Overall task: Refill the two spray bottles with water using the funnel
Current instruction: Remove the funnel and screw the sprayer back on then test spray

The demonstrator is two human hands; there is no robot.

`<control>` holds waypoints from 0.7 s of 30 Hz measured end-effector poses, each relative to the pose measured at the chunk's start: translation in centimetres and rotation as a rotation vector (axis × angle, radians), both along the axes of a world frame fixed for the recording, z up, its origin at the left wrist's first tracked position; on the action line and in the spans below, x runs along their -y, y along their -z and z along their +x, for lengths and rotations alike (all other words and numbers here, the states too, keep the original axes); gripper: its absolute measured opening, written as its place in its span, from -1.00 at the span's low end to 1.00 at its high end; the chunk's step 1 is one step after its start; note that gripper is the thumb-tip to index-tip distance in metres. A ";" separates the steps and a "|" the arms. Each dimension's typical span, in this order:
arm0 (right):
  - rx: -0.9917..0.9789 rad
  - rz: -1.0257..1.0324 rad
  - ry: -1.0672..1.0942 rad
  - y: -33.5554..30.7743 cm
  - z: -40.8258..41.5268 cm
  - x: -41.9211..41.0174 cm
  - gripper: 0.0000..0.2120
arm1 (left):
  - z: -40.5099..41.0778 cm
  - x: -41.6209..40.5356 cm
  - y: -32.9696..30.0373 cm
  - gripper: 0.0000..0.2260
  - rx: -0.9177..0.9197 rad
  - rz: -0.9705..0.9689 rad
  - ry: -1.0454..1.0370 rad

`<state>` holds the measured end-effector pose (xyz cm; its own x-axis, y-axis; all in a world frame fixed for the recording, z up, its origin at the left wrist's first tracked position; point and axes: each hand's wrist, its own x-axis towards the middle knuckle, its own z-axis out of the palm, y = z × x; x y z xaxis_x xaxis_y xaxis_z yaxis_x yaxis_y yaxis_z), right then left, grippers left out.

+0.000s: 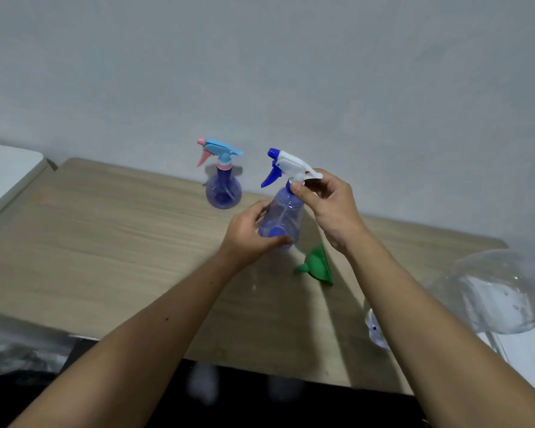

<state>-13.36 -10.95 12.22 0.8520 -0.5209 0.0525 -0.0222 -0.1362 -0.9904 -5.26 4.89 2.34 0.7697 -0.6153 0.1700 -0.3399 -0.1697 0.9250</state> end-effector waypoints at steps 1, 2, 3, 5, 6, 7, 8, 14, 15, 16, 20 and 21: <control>0.006 0.005 0.009 0.2 0.5 0.3 -0.81 | 0.6 0.7 0.3 -0.32 -0.004 -0.001 -0.006; 0.011 0.012 0.019 0.6 1.0 0.6 -0.81 | 1.2 1.3 0.5 -0.28 -0.010 0.001 -0.007; 0.014 0.020 0.029 1.0 1.4 0.8 -0.80 | 1.7 1.9 0.9 -0.24 -0.018 0.008 -0.008; 0.015 0.048 0.046 1.9 2.0 1.2 -0.79 | 2.5 2.8 1.6 -0.21 -0.018 0.023 -0.005; 0.014 0.062 0.052 2.2 2.3 1.4 -0.79 | 2.9 3.1 1.9 -0.21 -0.007 0.036 -0.001; 0.013 0.074 0.059 2.5 2.5 1.6 -0.79 | 3.2 3.4 2.3 -0.21 0.005 0.048 0.004; 0.014 0.084 0.066 2.7 2.8 1.8 -0.79 | 3.4 3.8 2.5 -0.22 0.017 0.052 0.013; 0.010 0.066 0.082 3.0 4.2 2.6 -0.84 | 3.8 5.2 3.7 -0.15 0.014 0.056 -0.043; 0.002 0.056 0.087 3.1 4.3 2.7 -0.83 | 3.9 5.4 3.9 -0.14 0.006 0.053 -0.064; -0.001 0.049 0.091 3.2 4.5 2.8 -0.83 | 3.9 5.5 4.1 -0.15 -0.001 0.045 -0.082; -0.009 0.029 0.110 3.4 4.7 2.7 -0.81 | 3.6 5.8 4.5 -0.19 0.020 0.035 -0.123; -0.008 0.027 0.115 3.4 4.7 2.6 -0.83 | 3.5 5.8 4.4 -0.20 0.031 0.042 -0.124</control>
